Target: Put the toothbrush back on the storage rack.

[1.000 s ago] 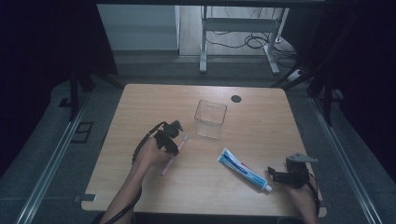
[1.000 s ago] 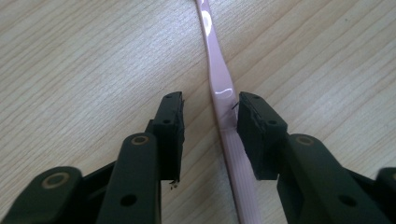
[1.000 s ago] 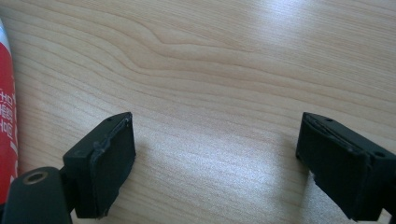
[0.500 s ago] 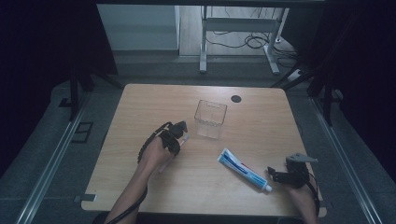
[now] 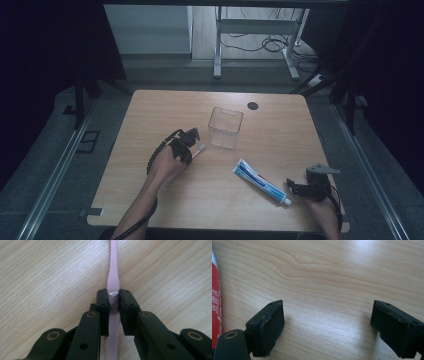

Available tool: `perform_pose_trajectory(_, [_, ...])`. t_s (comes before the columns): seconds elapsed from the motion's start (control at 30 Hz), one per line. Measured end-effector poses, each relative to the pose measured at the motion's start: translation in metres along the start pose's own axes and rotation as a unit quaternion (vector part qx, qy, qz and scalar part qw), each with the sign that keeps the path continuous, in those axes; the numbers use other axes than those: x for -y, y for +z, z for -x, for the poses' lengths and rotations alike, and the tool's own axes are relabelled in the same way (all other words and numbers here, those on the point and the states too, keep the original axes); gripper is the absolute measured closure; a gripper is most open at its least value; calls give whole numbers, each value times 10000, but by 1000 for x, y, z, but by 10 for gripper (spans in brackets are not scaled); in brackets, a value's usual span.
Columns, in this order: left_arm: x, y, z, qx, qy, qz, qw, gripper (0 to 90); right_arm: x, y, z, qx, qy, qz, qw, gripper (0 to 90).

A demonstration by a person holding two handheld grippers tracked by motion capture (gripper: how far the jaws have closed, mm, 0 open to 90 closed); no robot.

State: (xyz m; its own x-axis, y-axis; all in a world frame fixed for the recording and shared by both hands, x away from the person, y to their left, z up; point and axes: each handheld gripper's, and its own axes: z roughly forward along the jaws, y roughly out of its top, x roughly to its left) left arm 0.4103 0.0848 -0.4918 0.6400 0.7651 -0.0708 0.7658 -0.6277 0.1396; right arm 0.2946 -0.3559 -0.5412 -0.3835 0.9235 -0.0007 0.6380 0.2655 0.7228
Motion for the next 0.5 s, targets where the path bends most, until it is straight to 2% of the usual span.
perform_pose_trajectory(0.27, [4, -13, -3, 84, 13, 322, 9994, 789, 0, 0, 0, 0, 0, -2, 10000, 114])
perform_pose_trajectory(0.5, [8, -26, -7, 179, -5, 609, 9980, 789, 0, 0, 0, -1, -1, -3, 10000, 114])
